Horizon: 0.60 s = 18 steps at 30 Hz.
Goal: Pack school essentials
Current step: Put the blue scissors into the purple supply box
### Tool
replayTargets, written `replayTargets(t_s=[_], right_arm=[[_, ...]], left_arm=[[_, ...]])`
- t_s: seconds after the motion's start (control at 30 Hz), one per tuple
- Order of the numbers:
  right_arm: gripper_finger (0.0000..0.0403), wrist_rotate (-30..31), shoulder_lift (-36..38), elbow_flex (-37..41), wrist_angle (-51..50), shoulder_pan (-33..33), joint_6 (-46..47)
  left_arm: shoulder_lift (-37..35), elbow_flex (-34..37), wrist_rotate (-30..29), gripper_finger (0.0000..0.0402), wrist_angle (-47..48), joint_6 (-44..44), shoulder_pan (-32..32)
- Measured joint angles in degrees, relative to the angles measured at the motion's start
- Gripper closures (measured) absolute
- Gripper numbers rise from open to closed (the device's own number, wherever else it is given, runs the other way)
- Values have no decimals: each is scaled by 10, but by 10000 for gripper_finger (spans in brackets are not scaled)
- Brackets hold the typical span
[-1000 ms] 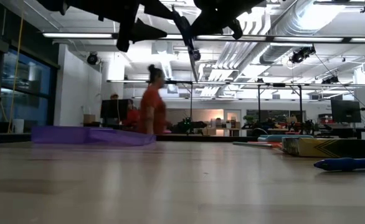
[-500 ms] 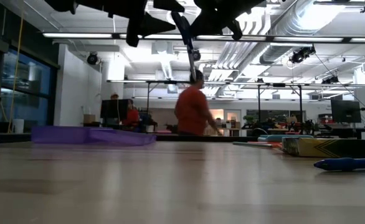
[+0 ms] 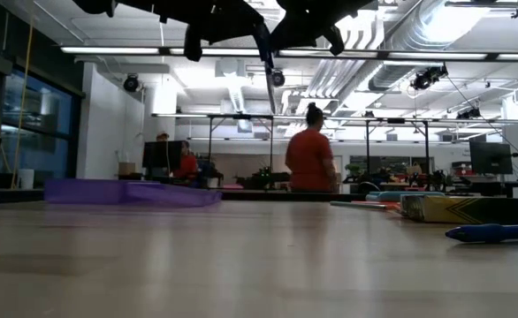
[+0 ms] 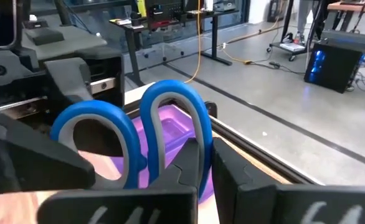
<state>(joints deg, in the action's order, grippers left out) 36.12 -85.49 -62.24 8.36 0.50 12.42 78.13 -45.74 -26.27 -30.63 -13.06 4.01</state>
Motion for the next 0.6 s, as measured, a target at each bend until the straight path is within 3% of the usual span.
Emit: replayTargets(t_s=[0.17,0.6], right_arm=[[403,-8,0,1,-6,1,-9],[402,-74,0,1,-5,-1,-9]], left_arm=[[-3,0,50,354,9,-2,-1],[-4,0,135,378,8,18,-1]])
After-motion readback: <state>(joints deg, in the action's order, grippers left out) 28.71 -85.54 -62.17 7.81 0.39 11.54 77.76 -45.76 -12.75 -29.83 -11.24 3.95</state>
